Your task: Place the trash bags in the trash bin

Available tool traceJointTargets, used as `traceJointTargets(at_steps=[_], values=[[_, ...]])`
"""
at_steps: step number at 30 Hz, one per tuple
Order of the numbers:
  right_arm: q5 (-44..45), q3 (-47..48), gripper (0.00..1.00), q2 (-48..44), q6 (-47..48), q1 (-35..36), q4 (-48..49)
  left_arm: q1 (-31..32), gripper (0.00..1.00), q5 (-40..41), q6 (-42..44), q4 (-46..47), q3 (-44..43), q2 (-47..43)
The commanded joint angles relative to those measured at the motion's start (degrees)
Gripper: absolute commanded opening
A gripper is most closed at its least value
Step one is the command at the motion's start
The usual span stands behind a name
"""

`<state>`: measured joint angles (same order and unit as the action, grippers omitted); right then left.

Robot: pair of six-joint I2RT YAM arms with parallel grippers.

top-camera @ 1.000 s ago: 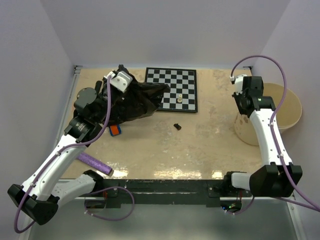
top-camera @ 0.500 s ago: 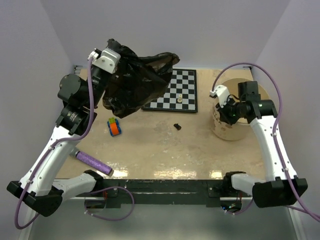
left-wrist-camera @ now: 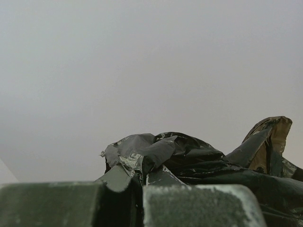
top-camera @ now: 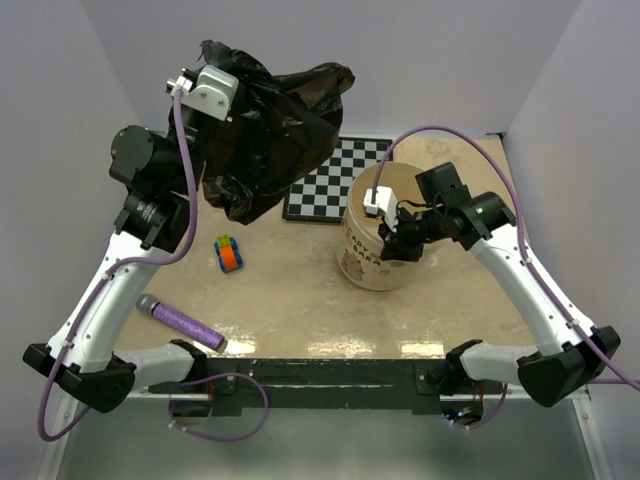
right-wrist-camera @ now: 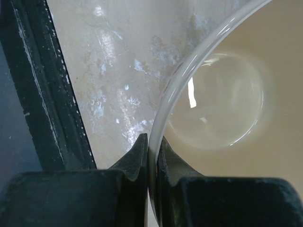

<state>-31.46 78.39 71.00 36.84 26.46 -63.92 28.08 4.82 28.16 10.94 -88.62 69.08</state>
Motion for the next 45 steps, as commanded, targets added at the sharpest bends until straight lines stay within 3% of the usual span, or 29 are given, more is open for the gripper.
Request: traceJointTargets(at_steps=[1, 8, 16, 19, 24, 33, 34, 37, 38, 45], values=[[-4.92, 5.71, 0.0, 1.07, -3.08, 3.59, 3.97, -0.48, 0.0, 0.81, 2.16, 4.0, -4.72, 0.71], [-5.89, 14.67, 0.0, 5.36, -6.17, 13.34, 6.71, -0.56, 0.0, 1.95, 5.05, 6.2, -5.77, 1.06], [-2.11, 20.92, 0.0, 17.57, -0.47, 29.43, 6.88, -0.57, 0.0, 4.67, 8.22, 9.8, -9.2, 2.2], [-1.41, 21.71, 0.0, 22.15, 2.7, 29.97, 7.14, -0.57, 0.0, 5.55, 9.1, 12.26, -9.73, 2.2], [8.43, 22.25, 0.0, 27.78, 0.77, 30.06, 6.62, -0.65, 0.0, 3.01, 6.56, 11.04, -12.8, 2.82], [13.44, 13.37, 0.0, 17.77, -0.8, 30.41, 4.68, -0.57, 0.0, -4.55, -3.89, 5.77, -21.33, 3.26], [13.71, 13.28, 0.05, 17.42, -0.89, 30.41, 4.94, -0.57, 0.0, -6.12, -5.38, 5.15, -21.77, 3.26], [14.85, 15.29, 0.5, 16.98, -0.89, 30.32, 6.35, -0.57, 0.0, -12.79, -11.0, 3.3, -21.69, 3.34], [15.03, 17.13, 0.57, 16.98, -0.72, 30.32, 6.27, -0.57, 0.0, -15.17, -13.2, 3.39, -21.25, 3.34], [21.68, 35.33, 0.78, 10.75, -1.16, 26.46, 8.55, -0.39, 0.0, -23.1, -27.62, 5.67, -20.72, 5.8]])
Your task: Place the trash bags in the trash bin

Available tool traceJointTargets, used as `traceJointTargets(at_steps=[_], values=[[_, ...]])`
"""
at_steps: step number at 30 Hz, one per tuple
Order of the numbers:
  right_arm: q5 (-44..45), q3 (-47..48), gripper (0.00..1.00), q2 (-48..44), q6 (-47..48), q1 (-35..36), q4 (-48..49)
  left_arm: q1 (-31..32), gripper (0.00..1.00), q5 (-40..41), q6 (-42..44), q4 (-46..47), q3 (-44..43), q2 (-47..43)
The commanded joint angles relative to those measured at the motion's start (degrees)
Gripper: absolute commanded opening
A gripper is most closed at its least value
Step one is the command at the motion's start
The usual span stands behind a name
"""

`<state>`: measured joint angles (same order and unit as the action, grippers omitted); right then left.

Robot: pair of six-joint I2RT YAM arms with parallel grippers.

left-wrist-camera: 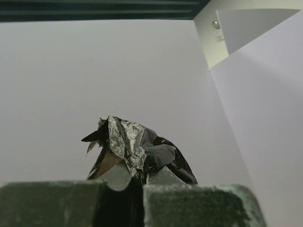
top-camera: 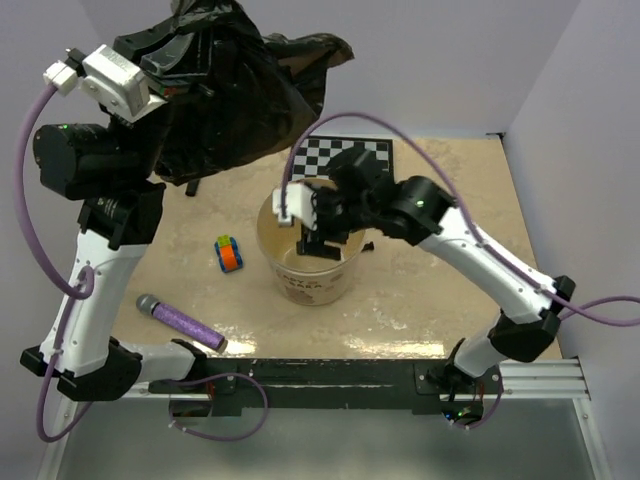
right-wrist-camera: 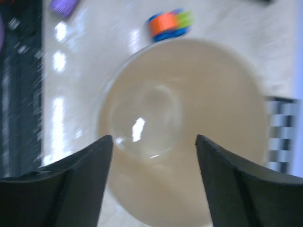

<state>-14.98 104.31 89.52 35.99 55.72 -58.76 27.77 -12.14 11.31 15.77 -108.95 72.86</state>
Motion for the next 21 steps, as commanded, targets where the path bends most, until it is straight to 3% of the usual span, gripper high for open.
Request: traceJointTargets(at_steps=[1, 4, 6, 10, 12, 16, 21], values=[[8.79, 9.33, 0.82, -9.43, 1.26, -3.25, 3.3, -0.17, 0.0, -6.31, -12.7, 1.1, -0.48, 2.72], [18.03, -1.35, 0.84, -17.15, 12.67, -10.95, 4.87, -0.08, 0.0, -6.05, -16.75, 1.72, -1.18, 4.74], [19.47, -8.31, 0.84, -22.08, 15.86, -21.83, 10.39, 0.09, 0.0, -7.36, -18.95, 2.25, -1.71, 6.23], [11.16, -6.95, 0.85, -23.95, 6.41, -42.41, 16.48, 1.76, 0.0, -7.72, -21.59, 3.04, -2.23, 8.61], [7.44, -2.12, 0.85, -22.46, -2.02, -47.88, 16.84, 3.16, 0.0, -7.46, -20.98, 3.21, -2.41, 9.31], [3.74, 2.73, 0.86, -22.28, -12.76, -51.24, 19.38, 4.83, 0.0, -7.11, -20.45, 2.78, -4.16, 10.99], [7.94, 2.65, 0.87, -22.9, -17.61, -51.24, 23.43, 5.19, 0.0, -6.76, -18.97, 0.14, -1.73, 9.07]])
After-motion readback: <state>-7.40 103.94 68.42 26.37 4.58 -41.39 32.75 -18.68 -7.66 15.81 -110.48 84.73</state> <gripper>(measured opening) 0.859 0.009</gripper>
